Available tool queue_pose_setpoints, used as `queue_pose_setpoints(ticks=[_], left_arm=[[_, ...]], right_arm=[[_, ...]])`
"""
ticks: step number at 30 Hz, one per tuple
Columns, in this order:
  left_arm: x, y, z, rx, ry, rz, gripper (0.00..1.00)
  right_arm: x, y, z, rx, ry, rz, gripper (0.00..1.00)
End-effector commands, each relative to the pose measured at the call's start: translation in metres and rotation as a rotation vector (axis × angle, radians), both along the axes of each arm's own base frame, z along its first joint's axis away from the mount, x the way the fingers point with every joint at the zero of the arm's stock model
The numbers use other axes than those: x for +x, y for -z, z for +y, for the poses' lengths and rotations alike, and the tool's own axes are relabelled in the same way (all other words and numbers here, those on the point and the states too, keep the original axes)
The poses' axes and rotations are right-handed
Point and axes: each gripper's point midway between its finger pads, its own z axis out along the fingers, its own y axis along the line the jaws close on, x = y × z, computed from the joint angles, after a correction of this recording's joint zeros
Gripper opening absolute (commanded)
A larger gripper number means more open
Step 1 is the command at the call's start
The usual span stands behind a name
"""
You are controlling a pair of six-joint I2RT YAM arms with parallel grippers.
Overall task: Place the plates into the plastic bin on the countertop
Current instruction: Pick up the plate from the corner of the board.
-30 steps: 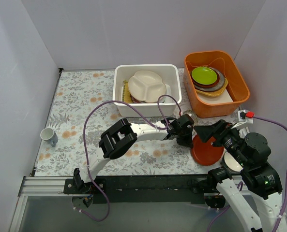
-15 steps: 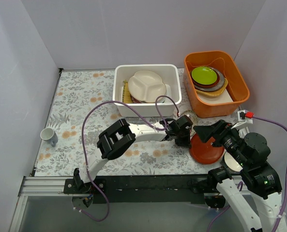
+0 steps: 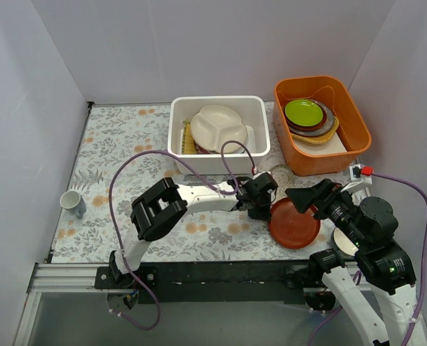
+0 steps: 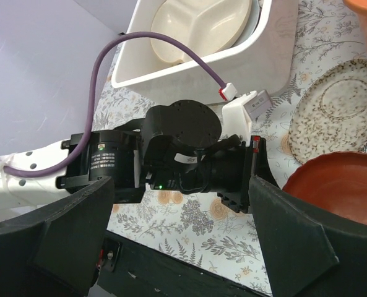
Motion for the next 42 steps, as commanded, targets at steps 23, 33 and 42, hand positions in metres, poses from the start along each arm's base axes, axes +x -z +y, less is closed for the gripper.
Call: queue_pose_setpoints(ticks=[23, 33, 42], left_arm=[[0.080, -0.160, 0.120, -0.092, -0.190, -0.216, 0.00], [0.111, -0.185, 0.146, -0.089, -0.233, -0.268, 0.00], [0.132, -0.207, 0.162, -0.125, -0.261, -0.283, 0.00]], right_arm=[[0.007, -0.011, 0.010, 0.044, -0.036, -0.049, 0.96], [0.006, -0.008, 0.011, 0.047, -0.039, -0.044, 0.95], [0.005, -0.004, 0.011, 0.046, -0.041, -0.036, 0.95]])
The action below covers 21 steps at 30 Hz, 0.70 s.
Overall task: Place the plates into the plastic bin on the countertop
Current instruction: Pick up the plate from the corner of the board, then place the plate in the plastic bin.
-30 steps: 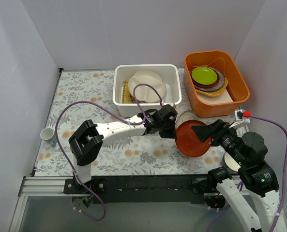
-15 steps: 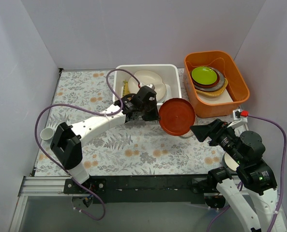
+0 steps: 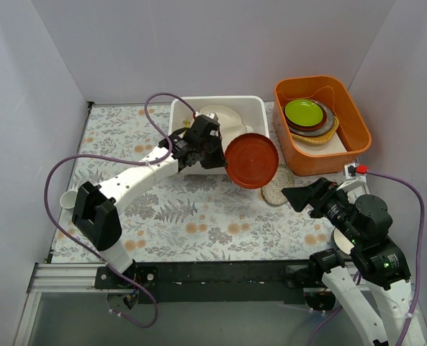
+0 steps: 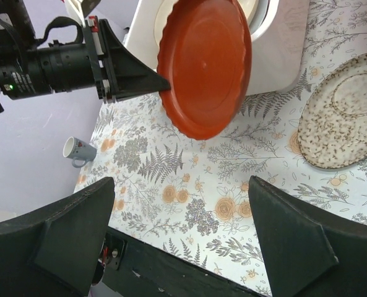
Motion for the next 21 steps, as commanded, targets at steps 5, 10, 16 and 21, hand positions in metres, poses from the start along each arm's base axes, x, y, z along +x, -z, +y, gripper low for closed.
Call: queue_pose_setpoints(ticks=[5, 10, 16, 21], left_arm=[[0.025, -0.068, 0.018, -0.100, -0.015, -0.110, 0.00], [0.052, -0.065, 0.032, -0.081, -0.037, -0.094, 0.00], [0.092, -0.067, 0.056, -0.074, -0.077, -0.105, 0.00], [0.125, -0.052, 0.078, -0.051, -0.118, -0.071, 0.00]], right_arm=[[0.000, -0.008, 0.003, 0.023, -0.014, -0.041, 0.95], [0.000, -0.004, 0.003, 0.019, -0.015, -0.033, 0.96], [0.001, 0.002, 0.003, 0.009, -0.016, -0.025, 0.96], [0.001, 0.008, 0.001, -0.004, -0.008, -0.012, 0.96]])
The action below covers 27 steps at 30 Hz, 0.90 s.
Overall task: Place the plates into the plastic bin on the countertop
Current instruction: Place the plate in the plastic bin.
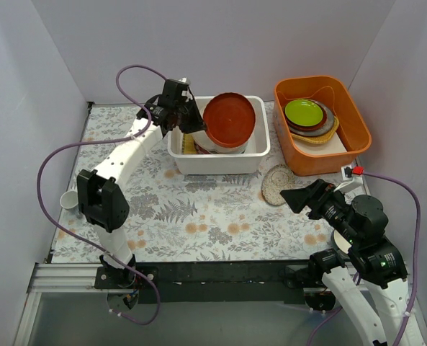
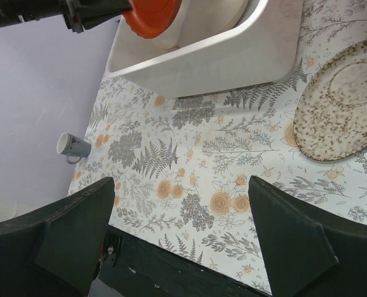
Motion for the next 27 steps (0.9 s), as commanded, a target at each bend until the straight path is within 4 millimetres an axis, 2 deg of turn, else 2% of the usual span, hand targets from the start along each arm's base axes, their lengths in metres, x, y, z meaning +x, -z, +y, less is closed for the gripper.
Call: queue_pose_setpoints(ticks=[1, 7, 11, 12, 15, 17, 22, 25, 26, 27], left_arm=[[0.019, 0.008, 0.018, 0.020, 0.000, 0.030, 0.00], [0.040, 0.029, 0.033, 0.018, -0.029, 0.068, 0.00], [0.047, 0.037, 0.040, 0.032, -0.046, 0.080, 0.00], [0.048, 0.039, 0.041, 0.036, -0.052, 0.083, 0.08], [0.050, 0.036, 0.044, 0.033, -0.057, 0.074, 0.14], [0.049, 0.036, 0.045, 0.033, -0.059, 0.074, 0.26], [0.050, 0.032, 0.052, 0.030, -0.076, 0.070, 0.32], [0.051, 0.026, 0.056, 0.023, -0.088, 0.060, 0.42], [0.051, 0.025, 0.058, 0.025, -0.094, 0.058, 0.50], [0.051, 0.022, 0.060, 0.026, -0.097, 0.051, 0.53]], right_arm=[[0.001, -0.006, 0.001, 0.004, -0.006, -0.038, 0.96], [0.001, -0.006, 0.000, -0.006, -0.006, -0.033, 0.96], [0.002, -0.005, 0.000, -0.010, -0.005, -0.032, 0.96], [0.002, -0.005, 0.000, -0.011, -0.005, -0.032, 0.96], [0.002, -0.004, 0.000, -0.012, -0.007, -0.030, 0.96], [0.002, -0.004, 0.000, -0.012, -0.006, -0.029, 0.96], [0.002, -0.004, 0.000, -0.015, -0.008, -0.029, 0.96], [0.002, -0.004, 0.000, -0.021, -0.009, -0.027, 0.96], [0.002, -0.004, 0.000, -0.023, -0.009, -0.028, 0.96], [0.002, -0.004, 0.000, -0.023, -0.009, -0.028, 0.96]])
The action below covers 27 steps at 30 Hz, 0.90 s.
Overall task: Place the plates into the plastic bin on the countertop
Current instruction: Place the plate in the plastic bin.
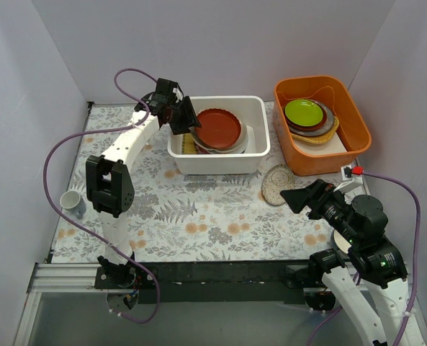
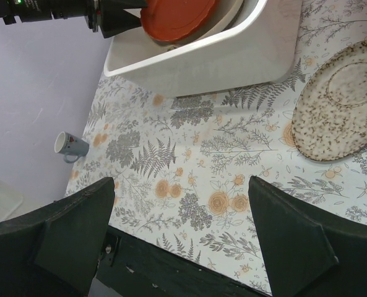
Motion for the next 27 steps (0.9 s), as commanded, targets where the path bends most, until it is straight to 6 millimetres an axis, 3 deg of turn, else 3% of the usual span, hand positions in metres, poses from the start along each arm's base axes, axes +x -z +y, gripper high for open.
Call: queue_pose_setpoints(ticks=[1, 3, 9, 14, 19, 27], left_arm=[[0.001, -0.047, 0.019, -0.006, -0.038, -0.094, 0.55], [0.001, -0.058, 0.021, -0.004, -0.044, -0.119, 0.63], [-0.008, -0.116, 0.021, -0.059, -0.031, -0.252, 0.80], [-0.027, -0.156, 0.012, -0.148, 0.027, -0.318, 0.84], [-0.054, -0.171, -0.001, -0.238, 0.105, -0.327, 0.85], [-0.105, -0.156, -0.030, -0.250, 0.206, -0.328, 0.90]], right_arm=[[0.003, -0.005, 0.001, -0.016, -0.008, -0.026, 0.96], [0.003, -0.005, 0.001, -0.016, -0.010, -0.025, 0.96], [0.003, -0.001, 0.003, -0.017, -0.017, -0.017, 0.96], [0.005, -0.001, 0.004, -0.017, -0.023, -0.014, 0.96], [0.006, 0.000, 0.006, -0.016, -0.029, -0.014, 0.96], [0.008, 0.004, 0.010, -0.011, -0.046, -0.003, 0.96]])
